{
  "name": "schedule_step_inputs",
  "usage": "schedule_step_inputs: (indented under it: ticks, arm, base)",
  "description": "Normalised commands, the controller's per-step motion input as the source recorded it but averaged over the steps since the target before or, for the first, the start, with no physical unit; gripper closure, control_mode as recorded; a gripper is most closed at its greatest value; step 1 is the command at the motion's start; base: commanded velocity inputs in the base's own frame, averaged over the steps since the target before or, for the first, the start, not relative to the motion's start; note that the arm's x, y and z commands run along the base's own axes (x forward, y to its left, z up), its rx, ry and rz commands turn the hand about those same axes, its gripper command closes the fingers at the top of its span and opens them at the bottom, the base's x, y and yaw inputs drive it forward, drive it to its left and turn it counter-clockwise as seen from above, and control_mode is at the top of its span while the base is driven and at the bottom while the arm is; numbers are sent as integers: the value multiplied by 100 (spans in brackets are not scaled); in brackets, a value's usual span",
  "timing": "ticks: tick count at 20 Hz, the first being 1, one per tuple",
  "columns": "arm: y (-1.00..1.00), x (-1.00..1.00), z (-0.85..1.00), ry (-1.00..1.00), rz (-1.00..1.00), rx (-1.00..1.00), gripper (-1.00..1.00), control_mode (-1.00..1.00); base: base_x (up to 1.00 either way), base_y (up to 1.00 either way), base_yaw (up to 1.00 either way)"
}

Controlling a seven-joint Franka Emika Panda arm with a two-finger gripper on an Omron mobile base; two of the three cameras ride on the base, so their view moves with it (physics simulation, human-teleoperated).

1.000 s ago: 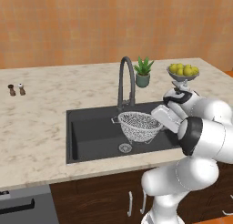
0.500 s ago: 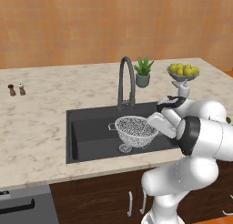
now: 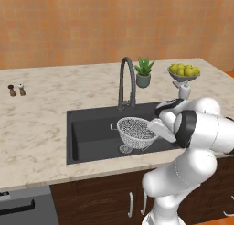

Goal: Put the colander in the sink, put the mango, pear in the colander, and turn on the sink faucet and pour water over the colander.

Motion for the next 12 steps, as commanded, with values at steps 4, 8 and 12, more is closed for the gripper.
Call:
schedule_step_inputs:
  ticks: [4,8,12]
  arm:
    - [5,14,-18,-2,0,-3,100,-100]
    - [21,35,-45,-7,0,-9,100,-100]
    - [10,22,-46,-7,0,-6,100,-100]
  base:
    - [0,0,0]
    - [0,0,0]
    - [0,0,0]
